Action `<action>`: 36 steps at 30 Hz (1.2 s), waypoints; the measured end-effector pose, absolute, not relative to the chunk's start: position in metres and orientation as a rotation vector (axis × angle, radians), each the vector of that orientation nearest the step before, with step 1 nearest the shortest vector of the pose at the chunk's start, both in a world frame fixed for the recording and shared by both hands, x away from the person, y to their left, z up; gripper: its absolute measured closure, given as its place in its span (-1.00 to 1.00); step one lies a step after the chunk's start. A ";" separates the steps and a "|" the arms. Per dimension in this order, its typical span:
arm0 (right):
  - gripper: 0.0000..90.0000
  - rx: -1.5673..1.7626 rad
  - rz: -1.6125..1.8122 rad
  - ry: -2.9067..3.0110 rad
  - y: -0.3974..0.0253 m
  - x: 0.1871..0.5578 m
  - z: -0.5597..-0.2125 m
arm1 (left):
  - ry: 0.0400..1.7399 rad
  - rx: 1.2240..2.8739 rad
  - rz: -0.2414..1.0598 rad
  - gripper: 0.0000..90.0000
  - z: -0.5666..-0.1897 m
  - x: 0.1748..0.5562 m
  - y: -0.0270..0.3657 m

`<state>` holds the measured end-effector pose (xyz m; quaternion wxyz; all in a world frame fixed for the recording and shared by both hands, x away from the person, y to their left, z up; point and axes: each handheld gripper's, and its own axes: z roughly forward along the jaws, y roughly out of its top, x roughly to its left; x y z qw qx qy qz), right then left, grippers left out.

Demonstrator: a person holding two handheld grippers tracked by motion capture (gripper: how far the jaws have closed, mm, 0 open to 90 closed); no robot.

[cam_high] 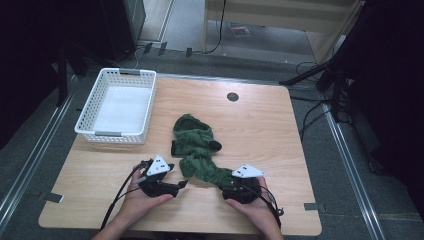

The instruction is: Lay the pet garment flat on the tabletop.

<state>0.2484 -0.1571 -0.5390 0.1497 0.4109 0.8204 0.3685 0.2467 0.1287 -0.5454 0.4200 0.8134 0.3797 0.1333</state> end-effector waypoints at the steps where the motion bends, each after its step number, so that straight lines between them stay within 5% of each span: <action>1: -0.12 1.197 1.053 2.350 -0.156 0.249 -0.539 | 0.962 2.046 0.353 -0.52 -0.545 0.247 0.125; 4: 0.13 1.211 1.047 2.333 -0.155 0.250 -0.540 | 0.976 2.052 0.356 -0.45 -0.545 0.252 0.119; 8: 0.59 1.203 1.068 2.340 -0.155 0.250 -0.541 | 0.939 2.042 0.292 0.49 -0.548 0.256 0.118; 12: 0.86 1.199 1.105 2.310 -0.156 0.250 -0.535 | 0.895 2.020 0.268 0.84 -0.541 0.256 0.128; 19: 0.87 1.061 1.342 2.236 -0.161 0.230 -0.496 | 0.668 2.082 0.157 0.83 -0.502 0.248 0.151; 21: 0.73 1.031 1.376 2.254 -0.164 0.225 -0.493 | 0.540 2.099 0.071 0.73 -0.497 0.244 0.158; 25: 0.07 1.038 1.431 2.238 -0.170 0.222 -0.499 | 0.537 2.028 -0.014 -0.19 -0.496 0.244 0.171; 31: 0.05 1.061 1.344 2.286 -0.160 0.227 -0.510 | 0.721 2.037 -0.011 -0.18 -0.511 0.254 0.173; 36: 0.38 1.022 1.176 2.412 -0.147 0.230 -0.531 | 0.710 2.153 -0.021 0.11 -0.528 0.249 0.158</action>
